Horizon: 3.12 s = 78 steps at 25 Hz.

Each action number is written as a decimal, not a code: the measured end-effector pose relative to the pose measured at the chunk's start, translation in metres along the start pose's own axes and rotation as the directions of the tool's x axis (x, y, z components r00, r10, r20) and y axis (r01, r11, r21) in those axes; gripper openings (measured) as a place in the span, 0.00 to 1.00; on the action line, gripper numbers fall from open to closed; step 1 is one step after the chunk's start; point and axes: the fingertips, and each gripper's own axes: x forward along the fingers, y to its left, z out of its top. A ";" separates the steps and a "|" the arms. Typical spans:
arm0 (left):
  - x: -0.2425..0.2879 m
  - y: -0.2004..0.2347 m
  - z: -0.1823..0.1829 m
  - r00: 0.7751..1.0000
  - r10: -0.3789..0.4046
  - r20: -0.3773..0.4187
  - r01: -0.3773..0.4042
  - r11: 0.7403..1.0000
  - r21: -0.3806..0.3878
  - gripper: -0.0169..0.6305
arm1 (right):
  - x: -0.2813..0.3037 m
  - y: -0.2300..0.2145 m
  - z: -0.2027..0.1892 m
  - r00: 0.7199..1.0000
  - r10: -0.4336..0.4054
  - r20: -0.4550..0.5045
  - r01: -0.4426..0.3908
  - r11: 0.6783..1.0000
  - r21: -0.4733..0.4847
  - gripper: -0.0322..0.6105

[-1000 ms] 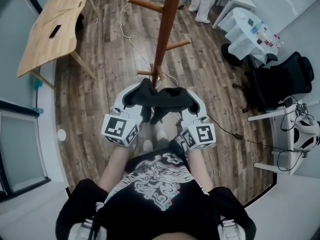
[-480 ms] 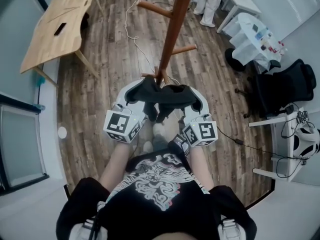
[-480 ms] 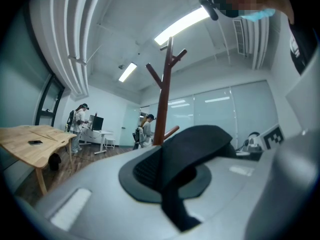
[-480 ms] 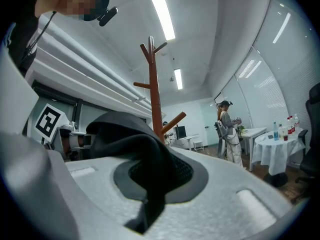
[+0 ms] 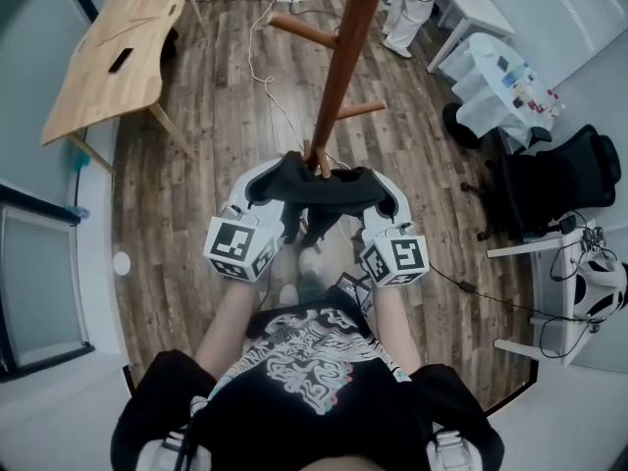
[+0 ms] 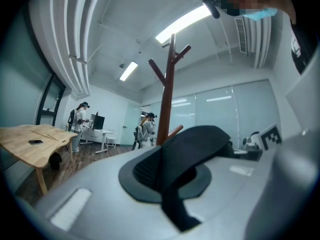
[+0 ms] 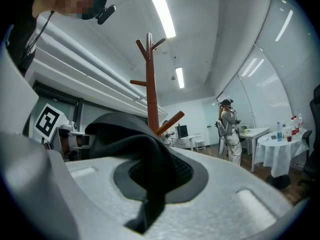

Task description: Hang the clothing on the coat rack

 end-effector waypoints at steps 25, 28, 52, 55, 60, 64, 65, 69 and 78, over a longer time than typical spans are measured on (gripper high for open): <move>0.048 0.026 -0.004 0.999 0.032 -0.003 -0.032 0.999 -0.019 0.03 | 0.048 -0.027 0.001 0.998 0.056 -0.002 -0.056 0.998 0.002 0.08; 0.055 0.030 -0.004 0.999 0.042 -0.003 -0.042 0.999 -0.029 0.03 | 0.056 -0.034 -0.003 0.998 0.064 -0.010 -0.064 0.998 0.010 0.08; 0.089 0.054 -0.057 0.991 0.060 -0.122 -0.068 0.996 -0.065 0.03 | 0.094 -0.050 -0.063 0.983 0.132 -0.127 -0.121 0.988 0.093 0.08; 0.090 0.056 -0.064 0.989 0.055 -0.136 -0.065 0.995 -0.073 0.03 | 0.097 -0.048 -0.072 0.980 0.142 -0.140 -0.129 0.986 0.103 0.08; 0.094 0.057 -0.080 0.985 0.043 -0.168 -0.059 0.994 -0.095 0.03 | 0.101 -0.044 -0.085 0.974 0.160 -0.159 -0.143 0.983 0.117 0.08; 0.095 0.057 -0.089 0.983 0.035 -0.181 -0.054 0.993 -0.103 0.03 | 0.102 -0.041 -0.095 0.970 0.177 -0.170 -0.156 0.979 0.127 0.08; 0.095 0.056 -0.091 0.982 0.033 -0.183 -0.053 0.993 -0.105 0.03 | 0.102 -0.040 -0.097 0.969 0.180 -0.170 -0.160 0.979 0.128 0.08; 0.095 0.058 -0.099 0.981 0.025 -0.192 -0.050 0.991 -0.127 0.03 | 0.104 -0.038 -0.103 0.965 0.193 -0.176 -0.171 0.976 0.131 0.08; 0.095 0.045 -0.121 0.973 -0.002 -0.230 -0.036 0.986 -0.160 0.03 | 0.098 -0.030 -0.115 0.958 0.212 -0.191 -0.190 0.973 0.128 0.08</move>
